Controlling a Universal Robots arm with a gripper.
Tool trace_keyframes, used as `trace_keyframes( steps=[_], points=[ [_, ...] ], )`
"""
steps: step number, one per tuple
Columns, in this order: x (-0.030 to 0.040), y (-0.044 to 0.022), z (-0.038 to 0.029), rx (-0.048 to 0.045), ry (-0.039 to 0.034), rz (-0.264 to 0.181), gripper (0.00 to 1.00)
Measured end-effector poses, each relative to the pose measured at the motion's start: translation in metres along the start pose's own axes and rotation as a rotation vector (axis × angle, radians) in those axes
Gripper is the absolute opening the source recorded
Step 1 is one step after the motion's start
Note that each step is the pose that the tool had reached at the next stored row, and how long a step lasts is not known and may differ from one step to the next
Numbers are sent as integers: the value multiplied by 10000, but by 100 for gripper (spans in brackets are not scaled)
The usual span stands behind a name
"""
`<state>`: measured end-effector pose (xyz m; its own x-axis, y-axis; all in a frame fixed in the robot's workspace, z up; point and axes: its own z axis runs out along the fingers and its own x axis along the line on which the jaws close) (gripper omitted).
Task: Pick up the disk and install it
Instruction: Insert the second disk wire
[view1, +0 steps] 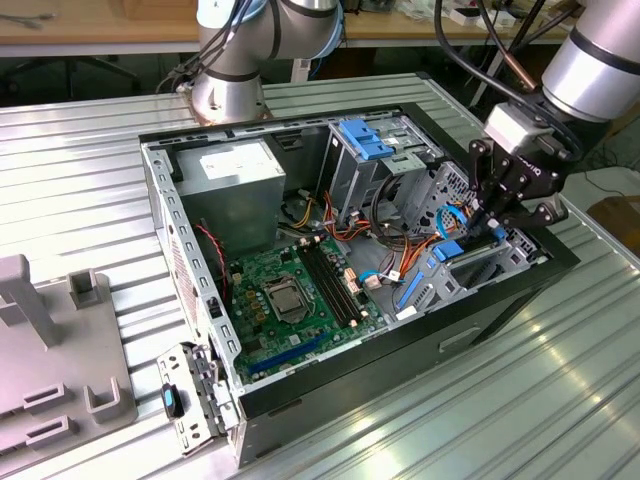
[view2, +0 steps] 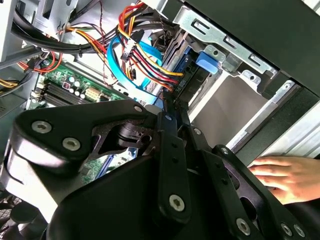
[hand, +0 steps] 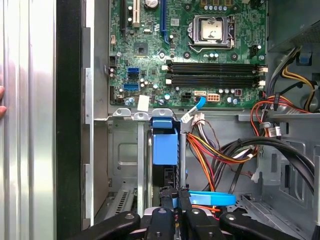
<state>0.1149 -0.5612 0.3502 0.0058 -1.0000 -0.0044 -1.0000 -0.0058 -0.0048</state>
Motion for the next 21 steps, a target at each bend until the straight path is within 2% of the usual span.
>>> trace_keyframes(
  steps=[8,21],
  points=[
    [2,0,37,0,-86,-17,16],
    [12,0,76,0,-101,-29,16]
  ],
)
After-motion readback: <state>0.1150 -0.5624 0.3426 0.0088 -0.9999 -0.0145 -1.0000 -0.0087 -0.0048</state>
